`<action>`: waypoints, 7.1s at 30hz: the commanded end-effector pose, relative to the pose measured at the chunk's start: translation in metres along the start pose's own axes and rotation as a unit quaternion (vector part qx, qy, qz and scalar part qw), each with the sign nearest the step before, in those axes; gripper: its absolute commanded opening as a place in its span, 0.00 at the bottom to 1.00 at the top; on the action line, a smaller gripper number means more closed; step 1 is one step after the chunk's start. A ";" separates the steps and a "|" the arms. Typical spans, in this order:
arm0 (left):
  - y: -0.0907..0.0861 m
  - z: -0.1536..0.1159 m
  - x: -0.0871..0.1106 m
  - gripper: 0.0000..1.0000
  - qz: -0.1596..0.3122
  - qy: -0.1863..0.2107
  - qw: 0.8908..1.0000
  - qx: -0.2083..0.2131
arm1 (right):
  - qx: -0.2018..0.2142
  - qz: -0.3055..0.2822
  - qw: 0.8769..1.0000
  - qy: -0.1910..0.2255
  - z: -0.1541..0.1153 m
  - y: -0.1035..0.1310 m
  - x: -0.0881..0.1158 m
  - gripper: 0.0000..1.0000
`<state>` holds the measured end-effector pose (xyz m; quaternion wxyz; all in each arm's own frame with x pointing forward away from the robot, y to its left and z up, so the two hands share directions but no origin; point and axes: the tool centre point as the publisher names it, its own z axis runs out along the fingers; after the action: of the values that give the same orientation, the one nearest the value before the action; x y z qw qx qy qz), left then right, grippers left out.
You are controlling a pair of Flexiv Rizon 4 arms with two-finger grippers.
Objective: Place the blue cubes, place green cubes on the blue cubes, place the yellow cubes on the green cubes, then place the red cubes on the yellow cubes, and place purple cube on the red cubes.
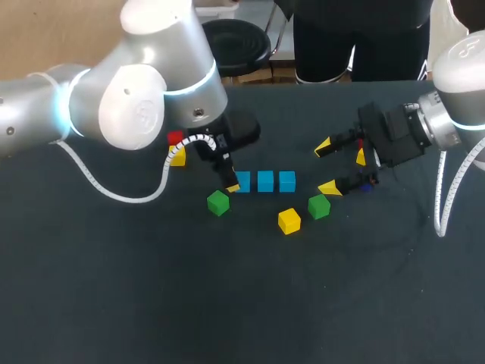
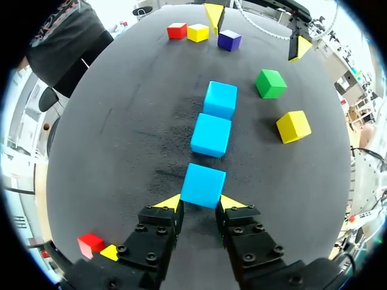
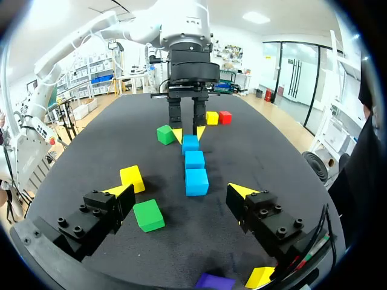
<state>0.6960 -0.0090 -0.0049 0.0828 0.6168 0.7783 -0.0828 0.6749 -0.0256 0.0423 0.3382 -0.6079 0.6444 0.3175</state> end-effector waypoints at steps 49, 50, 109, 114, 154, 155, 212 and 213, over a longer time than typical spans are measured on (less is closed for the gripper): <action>0.007 0.005 -0.002 0.36 0.005 0.000 1.000 -0.006 | 0.000 -0.001 1.000 -0.001 0.000 0.000 0.000 1.00; 0.007 0.005 -0.002 0.40 0.005 -0.001 1.000 -0.006 | 0.000 -0.001 1.000 -0.001 0.000 0.000 0.000 1.00; 0.011 -0.065 -0.010 1.00 0.134 -0.109 0.985 0.011 | 0.000 -0.001 1.000 -0.001 0.000 0.000 0.000 1.00; 0.014 -0.070 0.000 1.00 0.137 -0.143 0.980 0.020 | 0.000 -0.001 1.000 -0.001 0.000 0.000 0.000 1.00; 0.012 -0.081 0.017 1.00 0.152 -0.146 0.977 0.024 | -0.084 -0.089 0.991 0.052 0.011 0.055 0.024 1.00; 0.012 -0.081 0.017 1.00 0.152 -0.146 0.977 0.024 | -0.085 -0.089 0.991 0.051 0.013 0.056 0.027 1.00; 0.012 -0.081 0.017 1.00 0.152 -0.146 0.977 0.024 | -0.087 -0.096 0.991 0.037 0.015 0.048 0.034 0.00; 0.012 -0.081 0.017 1.00 0.152 -0.146 0.977 0.024 | -0.082 -0.094 0.991 0.040 0.014 0.048 0.031 0.00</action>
<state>0.7022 0.0269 0.0698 0.1905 0.7102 0.6545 -0.1761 0.6377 -0.0273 0.0026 0.2831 -0.7066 0.5618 0.3240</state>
